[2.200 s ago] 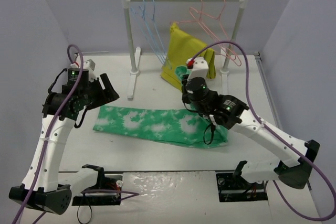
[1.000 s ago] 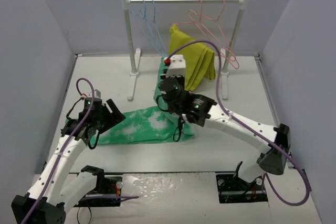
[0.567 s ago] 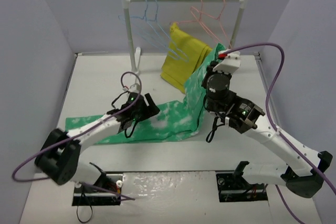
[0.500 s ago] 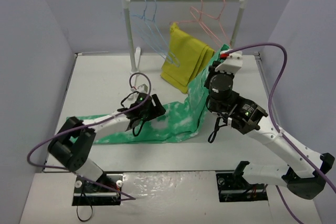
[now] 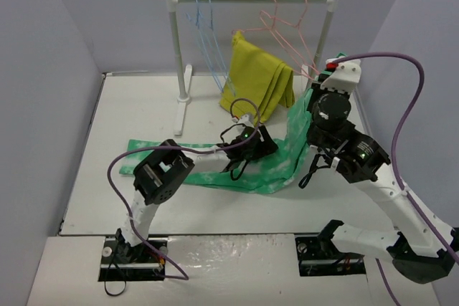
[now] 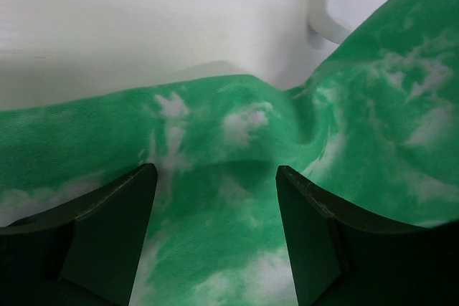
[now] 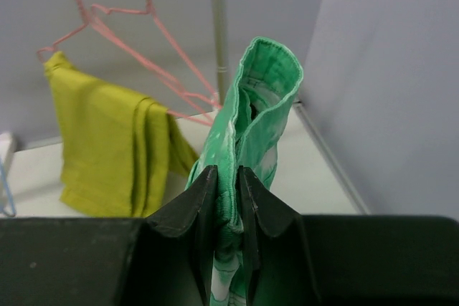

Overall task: Place the trousers on the hanger
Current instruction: Fold the trousers at the center of the board.

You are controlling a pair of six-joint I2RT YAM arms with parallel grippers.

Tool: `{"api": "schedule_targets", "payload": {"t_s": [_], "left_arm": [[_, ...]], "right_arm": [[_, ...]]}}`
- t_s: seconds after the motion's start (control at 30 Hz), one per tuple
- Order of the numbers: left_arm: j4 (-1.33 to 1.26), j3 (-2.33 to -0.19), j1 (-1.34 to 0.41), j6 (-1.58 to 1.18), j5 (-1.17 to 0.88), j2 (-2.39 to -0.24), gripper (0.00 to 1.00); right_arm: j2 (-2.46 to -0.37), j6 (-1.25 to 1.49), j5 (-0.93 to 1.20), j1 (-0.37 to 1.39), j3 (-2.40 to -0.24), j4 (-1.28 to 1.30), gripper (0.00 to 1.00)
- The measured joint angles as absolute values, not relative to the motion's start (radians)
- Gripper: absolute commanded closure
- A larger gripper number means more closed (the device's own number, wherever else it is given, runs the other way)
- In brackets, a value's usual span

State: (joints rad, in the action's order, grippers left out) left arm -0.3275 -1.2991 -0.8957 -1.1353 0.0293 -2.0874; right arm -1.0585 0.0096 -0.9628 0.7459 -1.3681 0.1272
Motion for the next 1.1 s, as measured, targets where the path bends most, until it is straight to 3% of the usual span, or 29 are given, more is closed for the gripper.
{"api": "schedule_targets", "payload": {"t_s": [0.23, 0.47, 0.7, 1.1], "left_arm": [[-0.318, -1.341, -0.936, -1.154, 0.006, -2.099, 0.36], [-0.130, -1.203, -0.910, -1.059, 0.082, -1.694, 0.36], [0.189, -1.191, -0.747, -0.971, 0.183, -1.292, 0.36], [0.763, -1.071, -0.435, -0.874, 0.323, -0.879, 0.36]], "right_arm": [[-1.050, -0.038, -0.869, 0.626, -1.408, 0.161, 1.00], [-1.172, -0.049, -0.706, 0.643, -1.538, 0.204, 1.00], [-1.321, -0.131, -0.616, 0.778, -1.661, 0.202, 1.00], [-1.629, -0.209, -0.524, 1.029, -1.755, 0.011, 0.99]]}}
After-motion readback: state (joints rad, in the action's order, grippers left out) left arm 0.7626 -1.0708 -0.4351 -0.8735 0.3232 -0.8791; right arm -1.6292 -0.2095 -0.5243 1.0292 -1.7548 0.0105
